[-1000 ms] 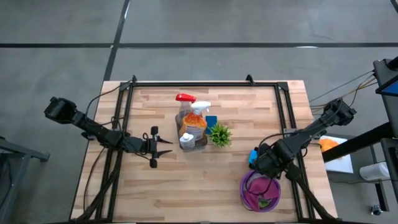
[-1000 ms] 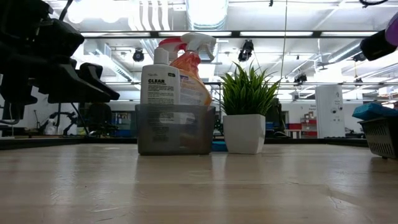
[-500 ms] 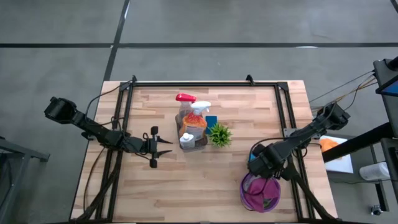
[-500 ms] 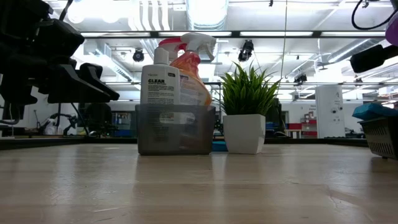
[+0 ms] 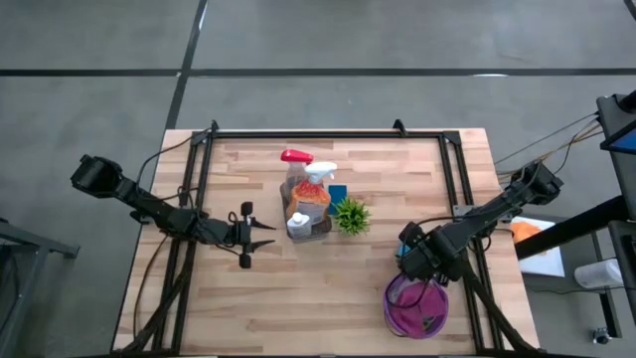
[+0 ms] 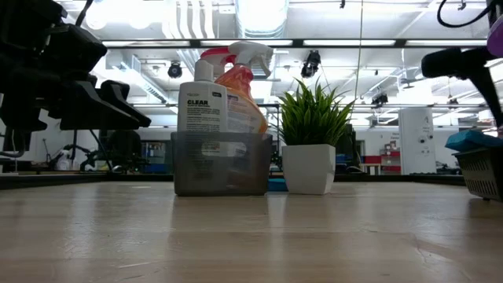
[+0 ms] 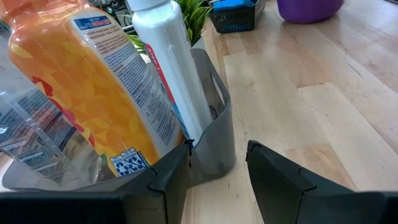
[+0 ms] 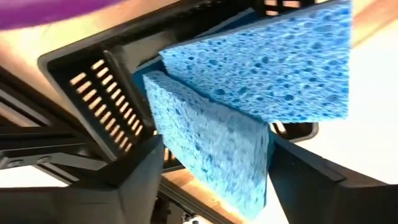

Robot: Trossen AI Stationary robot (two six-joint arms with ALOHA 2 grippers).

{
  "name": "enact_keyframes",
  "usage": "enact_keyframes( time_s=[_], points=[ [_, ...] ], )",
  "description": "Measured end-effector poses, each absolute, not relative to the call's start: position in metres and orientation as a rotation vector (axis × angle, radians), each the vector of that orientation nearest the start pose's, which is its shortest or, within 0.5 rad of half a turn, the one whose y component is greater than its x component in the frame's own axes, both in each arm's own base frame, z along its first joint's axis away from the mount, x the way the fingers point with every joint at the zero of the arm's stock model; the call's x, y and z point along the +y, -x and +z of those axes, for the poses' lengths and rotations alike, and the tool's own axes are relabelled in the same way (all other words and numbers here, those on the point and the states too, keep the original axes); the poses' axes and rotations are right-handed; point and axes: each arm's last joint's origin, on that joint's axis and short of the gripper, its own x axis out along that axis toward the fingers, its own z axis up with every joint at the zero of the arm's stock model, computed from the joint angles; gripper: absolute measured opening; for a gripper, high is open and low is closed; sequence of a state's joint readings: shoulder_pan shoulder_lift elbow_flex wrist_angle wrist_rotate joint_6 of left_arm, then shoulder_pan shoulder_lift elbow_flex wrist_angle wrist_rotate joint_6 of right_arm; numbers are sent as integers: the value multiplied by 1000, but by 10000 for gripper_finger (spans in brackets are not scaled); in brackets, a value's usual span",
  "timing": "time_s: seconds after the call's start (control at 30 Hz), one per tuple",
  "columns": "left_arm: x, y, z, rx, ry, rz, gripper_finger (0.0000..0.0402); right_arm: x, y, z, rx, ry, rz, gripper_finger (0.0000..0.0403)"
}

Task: Pick & Place Kitchen Items
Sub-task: Put the blue sponge into the black bin

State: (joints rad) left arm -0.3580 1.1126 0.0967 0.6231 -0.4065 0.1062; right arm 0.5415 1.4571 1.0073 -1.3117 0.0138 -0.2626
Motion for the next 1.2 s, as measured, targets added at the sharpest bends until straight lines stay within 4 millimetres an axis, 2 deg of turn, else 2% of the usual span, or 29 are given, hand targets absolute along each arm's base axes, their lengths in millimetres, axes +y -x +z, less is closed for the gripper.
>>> enact_keyframes(
  time_s=[0.17, 0.43, 0.6, 0.73, 0.83, 0.97, 1.1, 1.2],
  points=[
    [-49, -163, 127, 374, -253, 28, 162, 111, -187, 222, 1653, 711, 575, 302],
    [-49, -163, 126, 389, -253, 29, 162, 110, -189, 231, 1658, 716, 476, 306],
    [-49, -163, 126, 389, -253, 29, 163, 110, -195, 247, 1607, 728, 356, 306],
    [-49, -164, 127, 379, -224, 34, 163, 111, -202, 267, 1491, 756, 243, 306],
    [-51, -167, 133, 330, -196, 13, 163, 111, -208, 286, 1351, 760, 110, 306],
    [-55, -169, 146, 217, -172, -86, 163, 109, -219, 312, 1032, 614, -37, 306],
    [-55, -165, 161, 114, -121, -129, 163, 101, -226, 333, 673, 386, -25, 306],
    [-52, -158, 175, 23, -79, -125, 163, 92, -227, 333, 400, 301, 45, 306]
  ],
)
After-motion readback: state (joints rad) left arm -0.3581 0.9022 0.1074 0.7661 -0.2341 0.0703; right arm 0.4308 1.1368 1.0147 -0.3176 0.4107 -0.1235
